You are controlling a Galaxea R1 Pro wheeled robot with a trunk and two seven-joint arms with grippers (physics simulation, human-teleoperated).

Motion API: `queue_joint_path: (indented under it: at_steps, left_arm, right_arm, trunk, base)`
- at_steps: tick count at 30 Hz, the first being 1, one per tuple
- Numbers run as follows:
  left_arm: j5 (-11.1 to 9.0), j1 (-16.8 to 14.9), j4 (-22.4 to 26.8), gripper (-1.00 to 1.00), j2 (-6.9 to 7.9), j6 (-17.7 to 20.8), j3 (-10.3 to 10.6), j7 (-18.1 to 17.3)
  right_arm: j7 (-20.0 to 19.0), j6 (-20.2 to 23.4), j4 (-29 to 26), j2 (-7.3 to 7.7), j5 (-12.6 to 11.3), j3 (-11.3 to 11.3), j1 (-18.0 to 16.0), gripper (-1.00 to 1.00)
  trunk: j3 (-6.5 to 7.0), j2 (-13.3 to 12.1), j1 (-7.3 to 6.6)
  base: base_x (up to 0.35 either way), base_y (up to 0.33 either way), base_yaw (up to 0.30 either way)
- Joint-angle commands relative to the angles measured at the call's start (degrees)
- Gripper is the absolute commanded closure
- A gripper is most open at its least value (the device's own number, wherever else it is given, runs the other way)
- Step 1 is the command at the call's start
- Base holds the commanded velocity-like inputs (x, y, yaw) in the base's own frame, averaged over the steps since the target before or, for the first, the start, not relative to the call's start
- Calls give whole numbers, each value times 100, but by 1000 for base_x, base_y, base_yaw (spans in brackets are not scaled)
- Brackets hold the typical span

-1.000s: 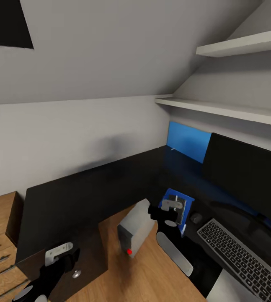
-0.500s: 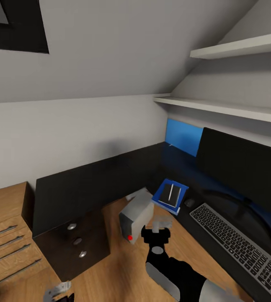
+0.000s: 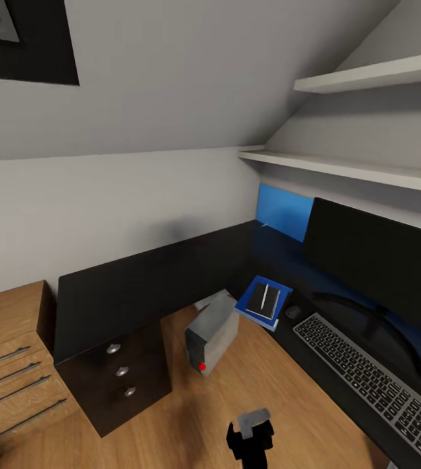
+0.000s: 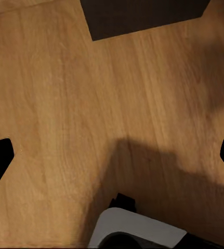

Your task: In the bedroom, organize the workspace by keeping the computer under the desk, ensuring the monitor is on the desk, placing the keyboard on the desk next to the monitor, placing the mouse on the desk next to the keyboard, moving the folder from the swivel chair onto the desk next to the mouse, stacking the notebook on top of the folder with the pen on top of the notebook, and positioning the swivel chair next to the desk.

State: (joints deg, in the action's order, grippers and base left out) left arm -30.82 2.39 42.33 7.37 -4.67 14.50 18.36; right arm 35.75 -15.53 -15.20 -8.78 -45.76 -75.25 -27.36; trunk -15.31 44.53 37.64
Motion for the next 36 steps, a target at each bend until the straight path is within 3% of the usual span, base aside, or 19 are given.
queue_joint_path:
  at_steps: [1, 2, 5, 12, 17, 22, 23, 28, 30, 36]
  left_arm:
    - [-62, -2, -19, -100, 10, -39, 61, 48]
    - [-68, -2, -93, -100, 10, -54, 92, 51]
    - [-70, -2, -216, -100, -3, -55, 110, 51]
    - [-77, -1, -350, -100, -67, -39, 124, 46]
    - [-81, 4, -555, -100, -92, -36, 124, 35]
    - [-82, -23, -1096, -100, -196, -35, 124, 25]
    - [-87, -152, -1424, -100, -264, -34, 123, 20]
    - [-84, -187, -1501, -100, -279, -31, 123, 19]
    - [-58, -202, -1562, -100, -307, -60, 123, 19]
    - [-40, -202, -1569, -100, -315, -69, 130, 23]
  right_arm:
    - [-206, -118, 143, 2, -80, -58, 22, -100]
    - [-866, -354, 519, 11, -165, -63, 90, -100]
    - [-1635, -562, 924, 16, -315, -67, 153, -100]
    - [-2403, -689, 1203, 11, -513, -74, 189, -100]
    - [-2521, -706, 1239, 12, -543, -68, 194, -100]
    - [-2554, -683, 1259, 16, -571, -68, 196, -100]
    - [-2551, -652, 1276, 15, -777, -70, 196, -100]
    - [-2549, -633, 1286, 12, -1102, -69, 197, -100]
    - [-2549, -673, 1299, 16, -1337, -74, 196, -100]
    - [-2539, -700, 1300, 13, -1372, -78, 198, -100]
  trunk:
    - [13, -36, -21]
    - [31, -76, -43]
    - [84, -196, -109]
    - [210, -477, -263]
    - [300, -677, -373]
    - [389, -878, -482]
    - [404, -918, -504]
    - [477, -1119, -614]
    - [507, -1199, -658]
    - [588, -1439, -790]
  base:
    - [-1, 0, 0]
    - [0, 0, 0]
    - [0, 0, 0]
    - [0, 0, 0]
    - [0, 0, 0]
    - [0, 0, 0]
    - [0, 0, -37]
    - [0, 0, -56]
    - [0, 0, 36]
    - [0, 0, 192]
